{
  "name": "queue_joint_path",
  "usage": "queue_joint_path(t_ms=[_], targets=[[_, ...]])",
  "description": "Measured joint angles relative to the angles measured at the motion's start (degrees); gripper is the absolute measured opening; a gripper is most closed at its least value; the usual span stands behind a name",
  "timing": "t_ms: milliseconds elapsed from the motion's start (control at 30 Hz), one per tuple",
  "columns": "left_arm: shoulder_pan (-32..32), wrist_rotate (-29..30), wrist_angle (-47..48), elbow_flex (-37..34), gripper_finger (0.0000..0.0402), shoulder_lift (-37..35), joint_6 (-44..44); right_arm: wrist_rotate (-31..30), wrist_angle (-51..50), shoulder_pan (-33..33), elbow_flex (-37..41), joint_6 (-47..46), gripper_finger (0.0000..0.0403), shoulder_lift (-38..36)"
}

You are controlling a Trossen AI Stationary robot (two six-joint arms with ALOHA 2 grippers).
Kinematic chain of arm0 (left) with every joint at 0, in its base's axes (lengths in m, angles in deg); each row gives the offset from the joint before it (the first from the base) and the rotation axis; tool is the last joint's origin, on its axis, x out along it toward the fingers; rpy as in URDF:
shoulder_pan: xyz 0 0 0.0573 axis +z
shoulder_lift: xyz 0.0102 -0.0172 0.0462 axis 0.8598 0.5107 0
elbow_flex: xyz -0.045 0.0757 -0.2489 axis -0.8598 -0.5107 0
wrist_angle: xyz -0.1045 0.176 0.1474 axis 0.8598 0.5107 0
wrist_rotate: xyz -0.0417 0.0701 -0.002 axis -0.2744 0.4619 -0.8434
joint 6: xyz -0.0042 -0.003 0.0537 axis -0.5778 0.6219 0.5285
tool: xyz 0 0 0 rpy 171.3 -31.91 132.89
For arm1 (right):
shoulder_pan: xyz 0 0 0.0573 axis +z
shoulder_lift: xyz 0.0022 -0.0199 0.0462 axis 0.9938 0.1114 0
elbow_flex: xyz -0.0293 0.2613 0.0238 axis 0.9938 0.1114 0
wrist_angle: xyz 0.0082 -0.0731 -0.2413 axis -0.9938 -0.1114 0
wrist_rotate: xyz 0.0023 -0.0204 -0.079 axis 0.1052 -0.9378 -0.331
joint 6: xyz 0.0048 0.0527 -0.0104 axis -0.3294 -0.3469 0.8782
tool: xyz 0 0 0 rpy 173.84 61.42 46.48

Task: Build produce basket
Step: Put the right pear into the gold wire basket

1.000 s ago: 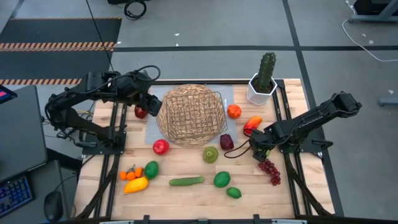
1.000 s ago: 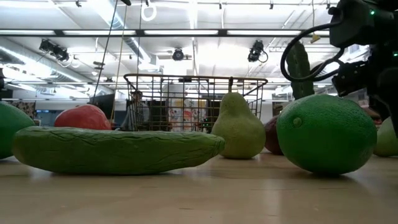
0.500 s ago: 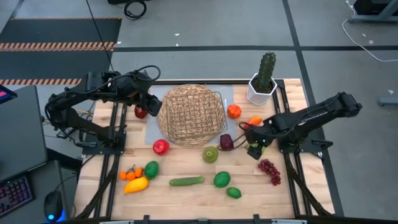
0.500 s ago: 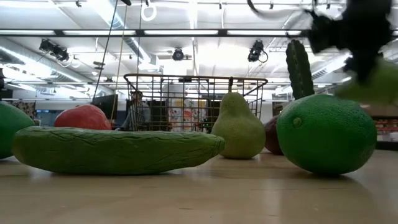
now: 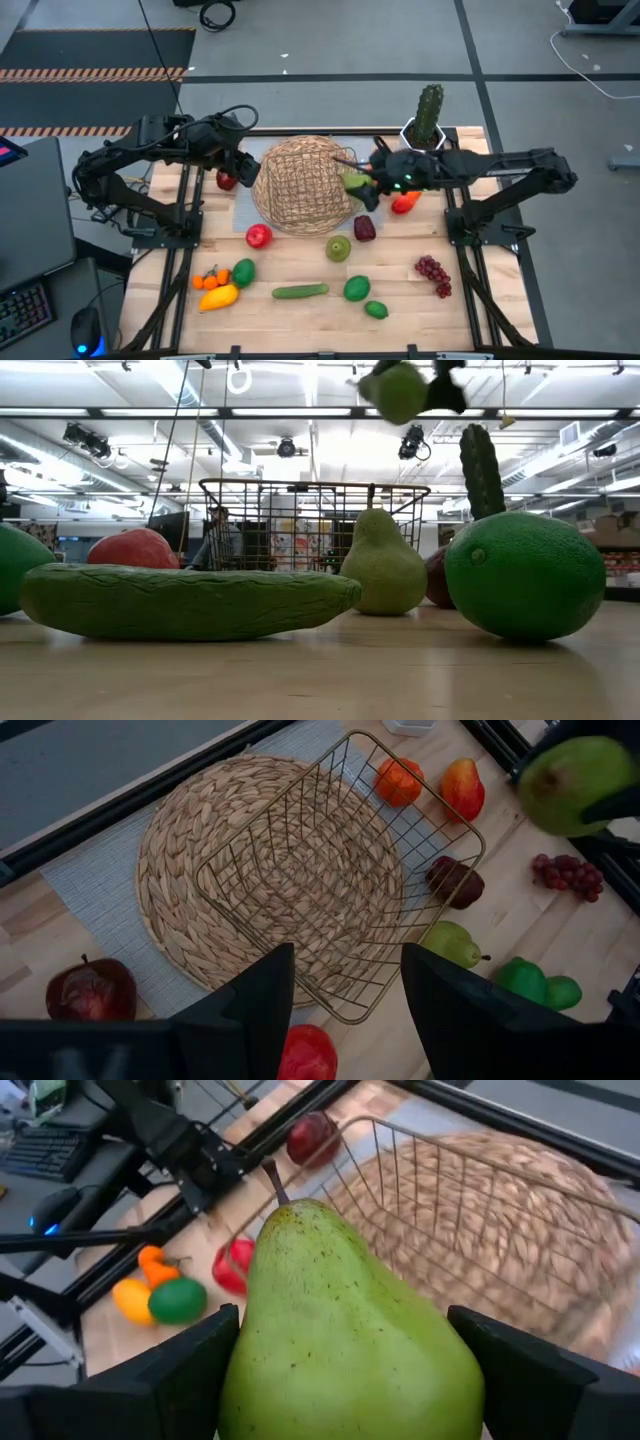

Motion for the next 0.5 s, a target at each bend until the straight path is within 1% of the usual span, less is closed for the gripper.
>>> queue_joint_path(t_ms=[200,300,500], targets=[[0.0,0.0,0.0,0.0,0.019,0.0,0.0,6.4,8.0,-4.0,0.0,2.8,0.0356,7.5],[0.0,0.0,0.1,0.0,0.0192,0.0,0.0,6.9,8.2,-5.3,0.0,3.6,0.0363,9.8],[0.0,0.0,0.0,0.0,0.0193,0.2,0.0,7.4,9.0,-7.5,0.0,6.7,0.0386,11.9]])
